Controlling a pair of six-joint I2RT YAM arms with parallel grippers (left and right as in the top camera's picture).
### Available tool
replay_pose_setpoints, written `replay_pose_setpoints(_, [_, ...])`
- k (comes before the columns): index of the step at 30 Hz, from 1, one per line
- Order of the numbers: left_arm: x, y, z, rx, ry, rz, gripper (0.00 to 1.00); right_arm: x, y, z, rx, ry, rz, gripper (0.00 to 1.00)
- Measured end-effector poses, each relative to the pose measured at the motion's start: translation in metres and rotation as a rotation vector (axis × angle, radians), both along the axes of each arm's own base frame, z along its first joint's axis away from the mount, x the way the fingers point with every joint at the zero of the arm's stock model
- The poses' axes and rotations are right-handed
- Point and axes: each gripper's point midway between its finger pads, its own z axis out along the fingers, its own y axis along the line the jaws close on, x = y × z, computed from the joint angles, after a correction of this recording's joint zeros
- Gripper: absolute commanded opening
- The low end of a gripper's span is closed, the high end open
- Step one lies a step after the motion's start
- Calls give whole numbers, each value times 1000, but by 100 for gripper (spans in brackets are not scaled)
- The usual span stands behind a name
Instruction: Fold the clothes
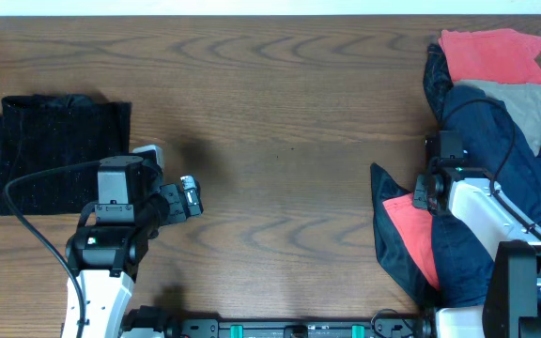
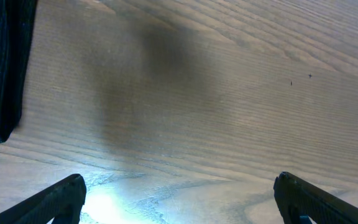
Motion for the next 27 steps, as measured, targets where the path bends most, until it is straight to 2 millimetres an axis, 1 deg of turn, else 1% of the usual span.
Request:
replay_pose_setpoints(4, [0, 0, 0, 0, 0, 0, 98, -5, 1, 1, 6, 27, 0, 1])
replay_pose_setpoints(6, [0, 0, 0, 0, 1, 0, 98, -5, 3, 6, 16, 37, 0, 1])
replay_pose_setpoints(8, [0, 0, 0, 0, 0, 0, 98, 0, 5, 18, 31, 20, 3, 1])
replay_pose_setpoints(9, [0, 0, 0, 0, 0, 0, 98, 4, 7, 29, 42, 2, 6, 1])
replay_pose_setpoints(10, [0, 0, 0, 0, 0, 0, 98, 11, 9, 42, 56, -32, 13, 1])
replay_pose_setpoints(12, [0, 0, 0, 0, 0, 0, 97, 31, 17, 76, 94, -132, 44, 1])
replay_pose_setpoints(13, [0, 0, 0, -1, 0, 0, 98, 45, 23, 101, 122, -207, 72, 1])
replay_pose_setpoints(14, [0, 0, 0, 0, 0, 0, 98, 55, 27, 120, 142, -267, 94, 1])
replay_pose_setpoints(16, [0, 0, 0, 0, 0, 0, 98, 71, 42, 166, 202, -397, 160, 1])
replay_pose_setpoints(18, [0, 0, 0, 0, 0, 0, 98, 78, 54, 198, 254, -490, 220, 1])
replay_pose_setpoints(20, [0, 0, 0, 0, 0, 0, 98, 82, 65, 219, 298, -555, 269, 1])
replay_pose_setpoints(22, [0, 0, 0, 0, 0, 0, 98, 80, 72, 224, 320, -563, 293, 2])
replay_pose_setpoints(23, [0, 0, 0, 0, 0, 0, 98, 77, 72, 220, 325, -543, 295, 4])
replay_pose_setpoints(24, [0, 0, 0, 0, 0, 0, 98, 73, 72, 215, 327, -518, 289, 7])
replay_pose_setpoints(25, [0, 0, 0, 0, 0, 0, 98, 71, 71, 209, 324, -492, 280, 13])
replay_pose_setpoints(27, [0, 0, 0, 0, 0, 0, 98, 67, 66, 194, 305, -442, 261, 16])
